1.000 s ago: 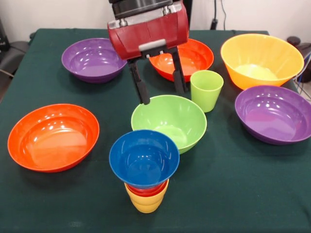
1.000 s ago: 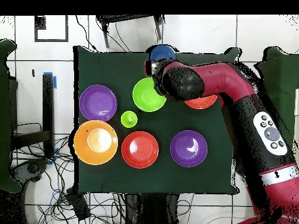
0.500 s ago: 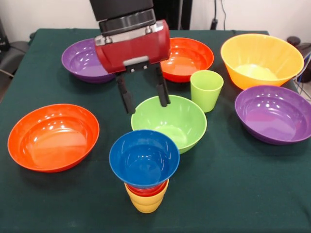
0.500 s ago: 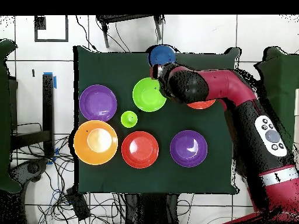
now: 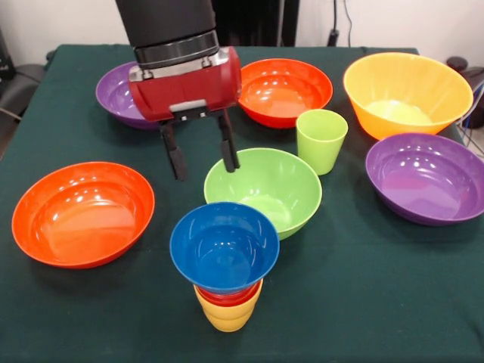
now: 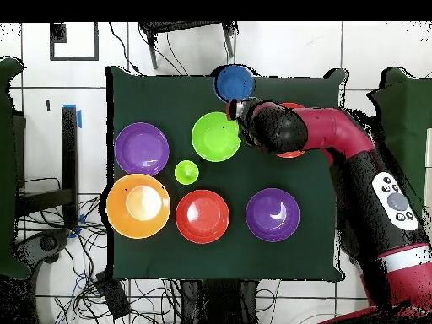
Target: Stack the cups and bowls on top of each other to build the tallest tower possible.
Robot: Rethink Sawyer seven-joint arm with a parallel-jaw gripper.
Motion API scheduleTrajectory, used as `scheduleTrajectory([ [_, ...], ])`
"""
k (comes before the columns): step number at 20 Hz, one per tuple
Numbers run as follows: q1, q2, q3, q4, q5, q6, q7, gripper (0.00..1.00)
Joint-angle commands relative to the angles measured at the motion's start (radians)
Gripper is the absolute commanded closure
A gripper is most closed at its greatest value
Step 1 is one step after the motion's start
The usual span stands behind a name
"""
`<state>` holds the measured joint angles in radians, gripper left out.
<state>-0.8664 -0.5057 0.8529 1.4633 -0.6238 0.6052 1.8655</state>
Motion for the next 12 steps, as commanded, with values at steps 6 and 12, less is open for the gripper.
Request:
scheduleTrajectory([
  [6, 0.051, 0.034, -0.125, 0.019, 0.001, -0.051, 0.076, 0.0],
  [12, 0.052, 0.068, -0.123, -0.004, 0.005, -0.053, 0.03, 0.0],
])
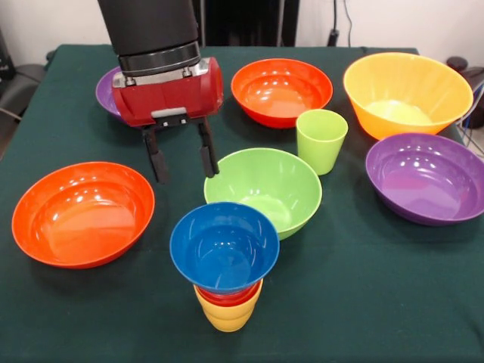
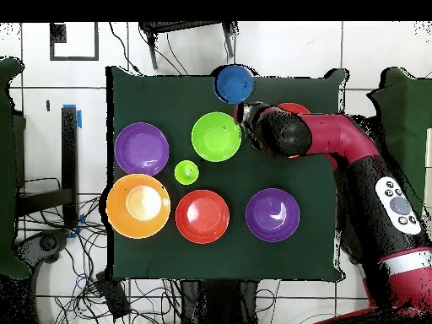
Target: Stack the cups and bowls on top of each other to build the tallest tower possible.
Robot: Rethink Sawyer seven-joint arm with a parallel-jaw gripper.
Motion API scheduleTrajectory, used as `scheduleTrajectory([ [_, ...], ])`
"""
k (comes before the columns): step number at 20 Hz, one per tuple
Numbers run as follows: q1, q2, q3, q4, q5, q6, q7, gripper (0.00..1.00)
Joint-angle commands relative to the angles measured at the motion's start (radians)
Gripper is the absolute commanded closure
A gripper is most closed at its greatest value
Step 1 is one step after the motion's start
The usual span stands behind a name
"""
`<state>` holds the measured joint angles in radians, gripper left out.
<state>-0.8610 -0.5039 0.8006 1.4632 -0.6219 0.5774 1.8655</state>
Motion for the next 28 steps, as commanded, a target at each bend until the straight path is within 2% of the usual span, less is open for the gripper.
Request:
scheduleTrajectory([
  [1, 0.047, 0.078, -0.068, -0.011, 0.004, -0.026, 0.021, 0.0],
  [6, 0.055, 0.097, -0.065, -0.016, 0.008, -0.033, 0.016, 0.0],
  [18, 0.104, 0.102, -0.098, 0.0, 0.001, -0.078, 0.077, 0.0],
  [28, 0.076, 0.138, -0.102, -0.027, -0.015, -0.074, 0.002, 0.0],
])
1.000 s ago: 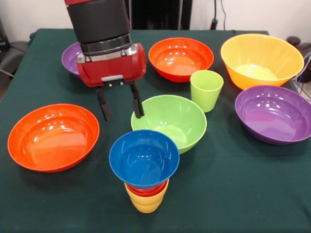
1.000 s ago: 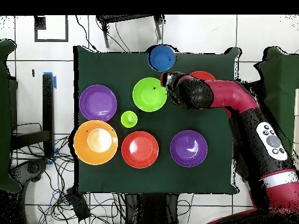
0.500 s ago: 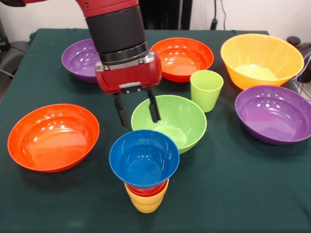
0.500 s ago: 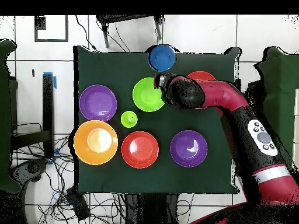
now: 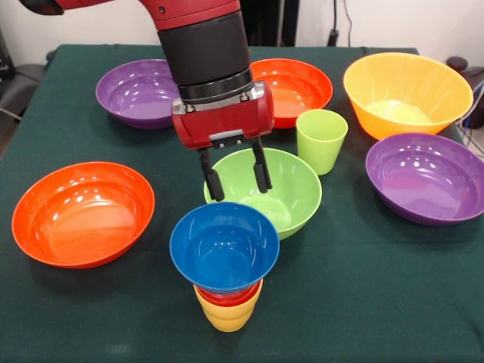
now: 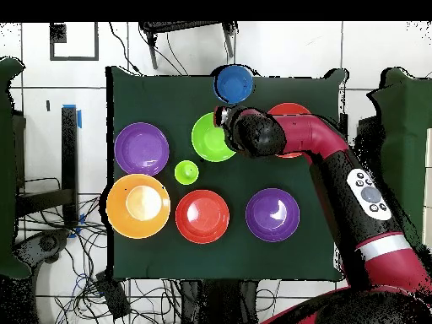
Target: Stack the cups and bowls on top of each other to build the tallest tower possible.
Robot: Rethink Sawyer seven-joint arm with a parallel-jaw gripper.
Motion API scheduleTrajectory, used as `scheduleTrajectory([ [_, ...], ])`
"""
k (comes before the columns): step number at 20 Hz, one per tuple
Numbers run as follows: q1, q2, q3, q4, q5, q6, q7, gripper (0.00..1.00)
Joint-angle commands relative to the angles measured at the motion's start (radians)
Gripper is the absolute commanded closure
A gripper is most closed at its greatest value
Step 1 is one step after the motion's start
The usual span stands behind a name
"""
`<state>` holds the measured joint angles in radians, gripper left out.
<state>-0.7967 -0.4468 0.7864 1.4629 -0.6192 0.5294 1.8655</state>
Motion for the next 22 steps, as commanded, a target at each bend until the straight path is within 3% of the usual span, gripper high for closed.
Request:
scheduleTrajectory([
  [1, 0.008, 0.084, -0.087, -0.029, -0.019, -0.023, -0.006, 0.0],
  [13, -0.015, 0.103, -0.087, -0.04, -0.032, -0.008, -0.045, 0.0],
  [22, -0.029, 0.126, -0.111, -0.02, -0.064, -0.054, -0.027, 0.0],
])
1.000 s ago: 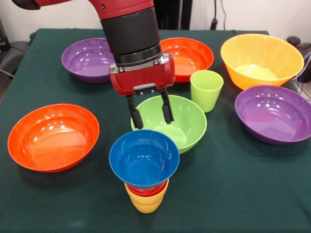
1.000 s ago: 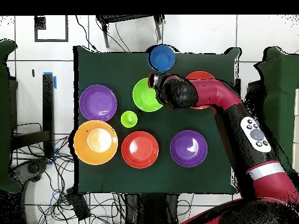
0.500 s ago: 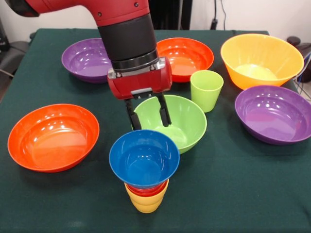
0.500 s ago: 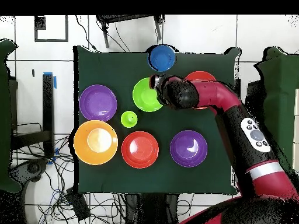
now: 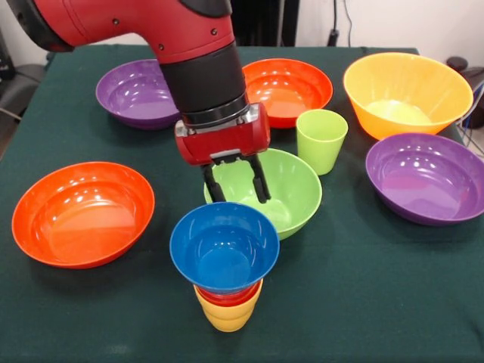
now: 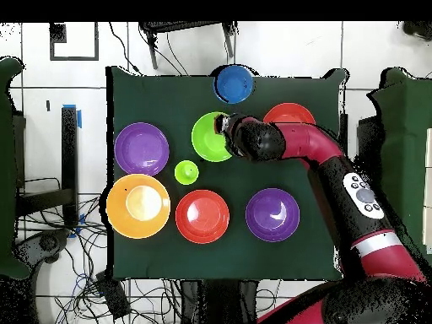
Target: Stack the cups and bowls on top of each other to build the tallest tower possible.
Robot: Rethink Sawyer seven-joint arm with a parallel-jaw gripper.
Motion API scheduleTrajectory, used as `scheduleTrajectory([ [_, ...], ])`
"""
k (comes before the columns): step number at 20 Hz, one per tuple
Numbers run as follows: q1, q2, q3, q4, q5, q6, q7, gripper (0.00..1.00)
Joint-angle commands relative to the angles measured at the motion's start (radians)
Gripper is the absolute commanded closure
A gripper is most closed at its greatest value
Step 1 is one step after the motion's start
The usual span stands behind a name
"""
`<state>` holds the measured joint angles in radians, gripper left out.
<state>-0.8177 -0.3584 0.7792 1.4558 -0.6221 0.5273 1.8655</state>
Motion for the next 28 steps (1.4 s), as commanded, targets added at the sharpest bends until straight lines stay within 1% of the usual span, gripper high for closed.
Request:
scheduleTrajectory([
  [1, -0.013, 0.037, -0.103, -0.013, -0.059, -0.047, -0.033, 0.0],
  [9, -0.058, 0.014, -0.073, -0.002, -0.034, 0.014, -0.103, 0.0],
  [15, -0.08, -0.017, -0.057, 0.034, -0.023, 0.038, -0.109, 0.0],
  [19, -0.088, -0.013, -0.054, 0.052, -0.031, 0.028, -0.108, 0.0],
  [24, -0.087, 0.033, -0.052, 0.037, -0.043, 0.008, -0.114, 0.0],
  [28, -0.084, 0.015, -0.058, 0.061, -0.048, -0.009, -0.09, 0.0],
])
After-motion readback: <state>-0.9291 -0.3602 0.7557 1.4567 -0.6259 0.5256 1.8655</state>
